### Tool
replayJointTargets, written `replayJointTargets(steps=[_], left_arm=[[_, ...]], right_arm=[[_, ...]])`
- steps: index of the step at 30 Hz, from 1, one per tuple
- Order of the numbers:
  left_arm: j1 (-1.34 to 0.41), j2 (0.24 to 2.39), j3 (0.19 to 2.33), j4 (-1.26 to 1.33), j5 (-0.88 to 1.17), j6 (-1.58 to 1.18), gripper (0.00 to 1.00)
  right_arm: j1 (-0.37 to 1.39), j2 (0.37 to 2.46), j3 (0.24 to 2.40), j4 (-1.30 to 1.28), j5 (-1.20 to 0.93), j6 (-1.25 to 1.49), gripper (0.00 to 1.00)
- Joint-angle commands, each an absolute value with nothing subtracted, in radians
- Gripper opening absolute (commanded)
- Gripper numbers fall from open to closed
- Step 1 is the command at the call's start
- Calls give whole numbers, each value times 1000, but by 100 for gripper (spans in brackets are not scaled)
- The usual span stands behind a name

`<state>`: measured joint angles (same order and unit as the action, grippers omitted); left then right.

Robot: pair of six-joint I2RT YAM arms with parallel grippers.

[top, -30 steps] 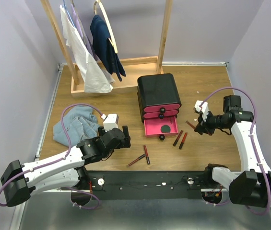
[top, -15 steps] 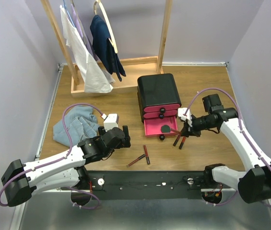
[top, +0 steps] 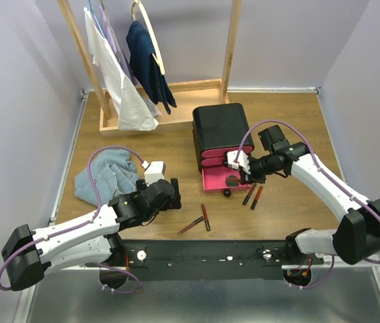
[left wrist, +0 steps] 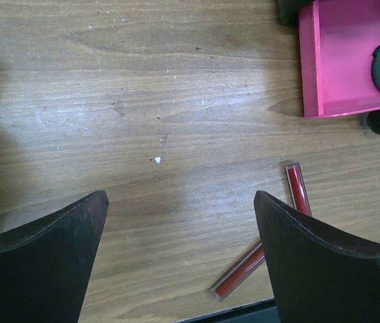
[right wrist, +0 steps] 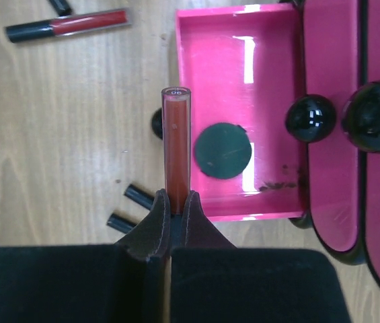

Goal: Organize the makeup
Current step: Place the lipstick in the drawer.

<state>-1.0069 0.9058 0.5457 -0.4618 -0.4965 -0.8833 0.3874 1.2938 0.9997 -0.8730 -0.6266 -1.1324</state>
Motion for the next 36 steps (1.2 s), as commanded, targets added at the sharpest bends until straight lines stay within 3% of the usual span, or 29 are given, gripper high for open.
replayJointTargets(steps=[1, 15, 28, 36], left_arm=[[-1000, 887, 541, -495, -460, -902, 99], [-1002, 908, 538, -485, -353, -835, 99], [-1006, 1002, 526, -304, -114, -600, 93], [-1038, 1057, 551, -291, -35, -514, 90]], right_arm=[[399, 1339, 1043, -779, -546, -1100, 1], [454, 1430, 1039, -689, -465, -1068, 6], [551, 1506, 1026, -614, -403, -1002, 32], [555, 1490, 1035, -623, -419, -968, 36]])
